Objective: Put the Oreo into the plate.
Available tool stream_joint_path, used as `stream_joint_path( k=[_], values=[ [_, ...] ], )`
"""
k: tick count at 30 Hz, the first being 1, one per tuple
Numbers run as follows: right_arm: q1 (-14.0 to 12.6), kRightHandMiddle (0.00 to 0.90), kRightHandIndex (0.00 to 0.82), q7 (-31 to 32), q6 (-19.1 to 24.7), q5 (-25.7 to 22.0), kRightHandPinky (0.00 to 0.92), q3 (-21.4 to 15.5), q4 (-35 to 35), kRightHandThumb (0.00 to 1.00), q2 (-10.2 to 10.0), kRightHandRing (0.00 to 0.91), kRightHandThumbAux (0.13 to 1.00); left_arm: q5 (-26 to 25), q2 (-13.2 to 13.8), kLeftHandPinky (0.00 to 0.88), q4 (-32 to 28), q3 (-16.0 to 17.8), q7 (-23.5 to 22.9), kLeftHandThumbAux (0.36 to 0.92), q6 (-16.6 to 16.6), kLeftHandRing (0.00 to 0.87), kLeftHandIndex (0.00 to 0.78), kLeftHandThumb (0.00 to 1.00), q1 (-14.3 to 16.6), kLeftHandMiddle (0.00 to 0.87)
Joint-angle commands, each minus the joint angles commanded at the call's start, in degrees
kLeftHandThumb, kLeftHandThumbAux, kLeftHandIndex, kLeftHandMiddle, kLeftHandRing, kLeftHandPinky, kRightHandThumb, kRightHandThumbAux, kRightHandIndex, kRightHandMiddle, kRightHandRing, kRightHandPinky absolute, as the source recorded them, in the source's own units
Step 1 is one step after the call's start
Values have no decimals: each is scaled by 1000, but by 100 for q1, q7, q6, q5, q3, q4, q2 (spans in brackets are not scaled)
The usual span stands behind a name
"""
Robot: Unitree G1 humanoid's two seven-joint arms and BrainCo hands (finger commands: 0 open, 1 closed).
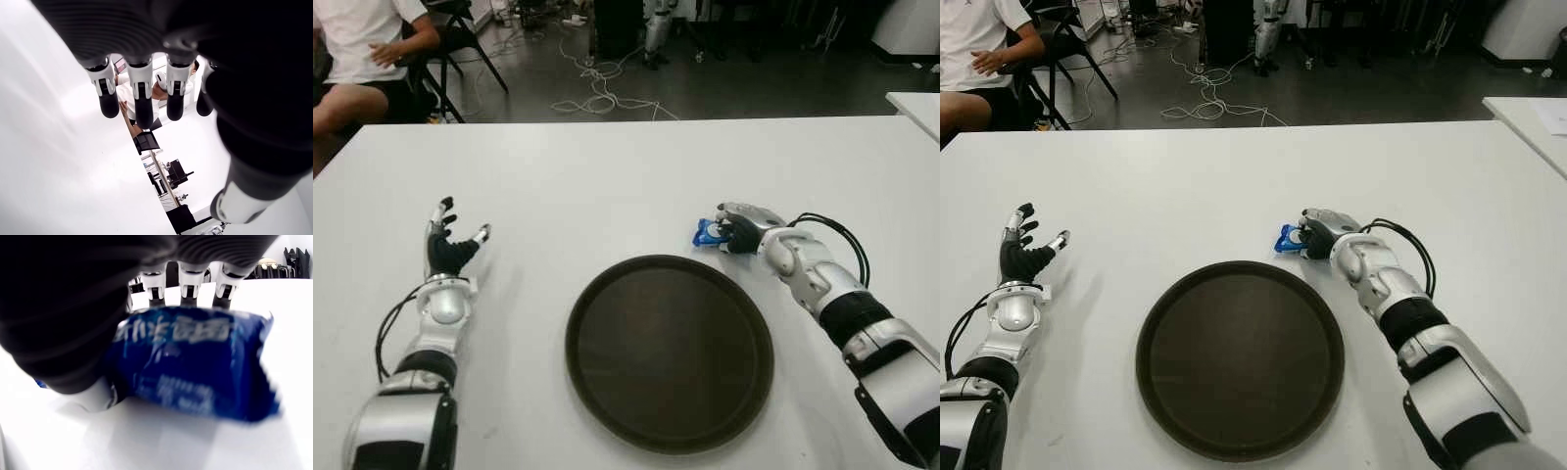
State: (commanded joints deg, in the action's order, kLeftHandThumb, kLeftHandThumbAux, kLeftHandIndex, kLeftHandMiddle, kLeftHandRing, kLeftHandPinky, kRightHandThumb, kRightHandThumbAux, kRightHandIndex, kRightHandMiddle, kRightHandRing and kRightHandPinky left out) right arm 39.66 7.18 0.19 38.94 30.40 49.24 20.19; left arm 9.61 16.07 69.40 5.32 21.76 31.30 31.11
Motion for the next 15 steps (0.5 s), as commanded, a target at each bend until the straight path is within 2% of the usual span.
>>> stream_joint_path(
  k=[15],
  values=[
    [-31, 63, 413, -29, 61, 40, 0, -3, -91, 698, 29, 33, 733, -36, 5, 102, 13, 24, -51, 772, -23, 105, 69, 9, 2, 114]
  ],
)
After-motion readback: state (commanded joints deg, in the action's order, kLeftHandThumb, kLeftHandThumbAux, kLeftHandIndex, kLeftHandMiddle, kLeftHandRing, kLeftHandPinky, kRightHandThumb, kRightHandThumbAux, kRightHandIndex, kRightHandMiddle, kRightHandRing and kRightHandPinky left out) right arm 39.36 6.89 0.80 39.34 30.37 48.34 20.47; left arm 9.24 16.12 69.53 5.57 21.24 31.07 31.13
